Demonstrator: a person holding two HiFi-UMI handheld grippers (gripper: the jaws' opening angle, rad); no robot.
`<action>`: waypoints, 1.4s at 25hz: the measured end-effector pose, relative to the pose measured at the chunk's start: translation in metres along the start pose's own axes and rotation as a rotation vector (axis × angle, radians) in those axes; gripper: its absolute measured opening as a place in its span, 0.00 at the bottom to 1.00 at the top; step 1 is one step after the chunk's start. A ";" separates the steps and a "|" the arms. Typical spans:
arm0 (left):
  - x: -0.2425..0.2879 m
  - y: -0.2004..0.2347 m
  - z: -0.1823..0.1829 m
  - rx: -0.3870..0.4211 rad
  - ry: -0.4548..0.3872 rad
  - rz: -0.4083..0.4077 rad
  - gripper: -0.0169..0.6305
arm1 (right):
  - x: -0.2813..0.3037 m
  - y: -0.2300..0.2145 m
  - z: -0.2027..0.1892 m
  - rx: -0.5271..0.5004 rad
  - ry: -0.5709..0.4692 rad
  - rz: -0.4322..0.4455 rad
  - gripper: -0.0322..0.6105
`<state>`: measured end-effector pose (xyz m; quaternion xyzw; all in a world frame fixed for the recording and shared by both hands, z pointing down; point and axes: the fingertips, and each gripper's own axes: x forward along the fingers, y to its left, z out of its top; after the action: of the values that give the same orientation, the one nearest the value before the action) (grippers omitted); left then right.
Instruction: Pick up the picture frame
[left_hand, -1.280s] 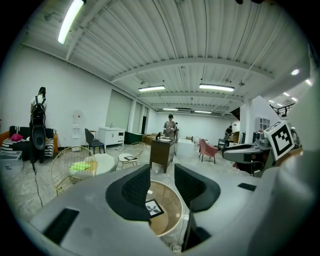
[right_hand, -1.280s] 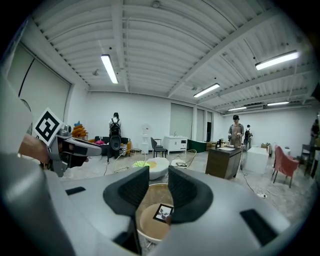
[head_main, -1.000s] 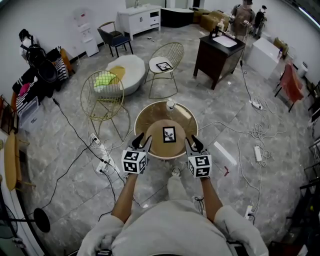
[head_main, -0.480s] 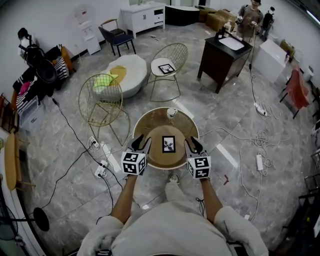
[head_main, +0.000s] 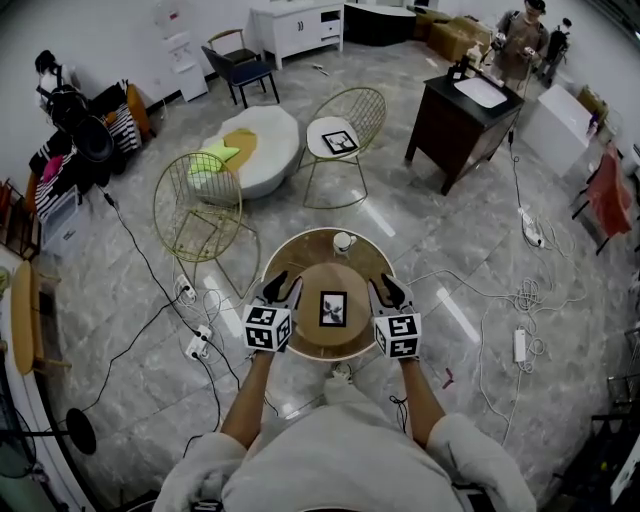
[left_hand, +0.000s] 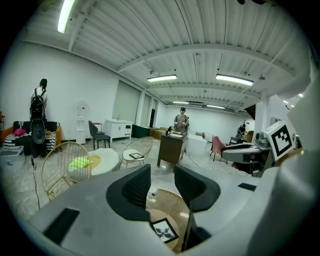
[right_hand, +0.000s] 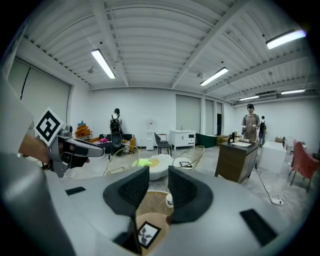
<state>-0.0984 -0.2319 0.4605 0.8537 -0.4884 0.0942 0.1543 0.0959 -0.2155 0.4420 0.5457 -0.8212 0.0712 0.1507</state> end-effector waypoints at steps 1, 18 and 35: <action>0.008 0.002 0.002 -0.003 0.004 0.004 0.25 | 0.007 -0.006 0.001 0.002 0.004 0.004 0.24; 0.083 0.022 -0.008 -0.044 0.082 0.080 0.25 | 0.084 -0.061 -0.022 0.026 0.087 0.087 0.24; 0.096 0.013 -0.062 -0.074 0.202 0.068 0.25 | 0.097 -0.049 -0.075 0.078 0.187 0.134 0.24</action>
<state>-0.0616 -0.2928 0.5502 0.8164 -0.5025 0.1667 0.2307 0.1186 -0.2988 0.5420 0.4859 -0.8350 0.1634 0.2002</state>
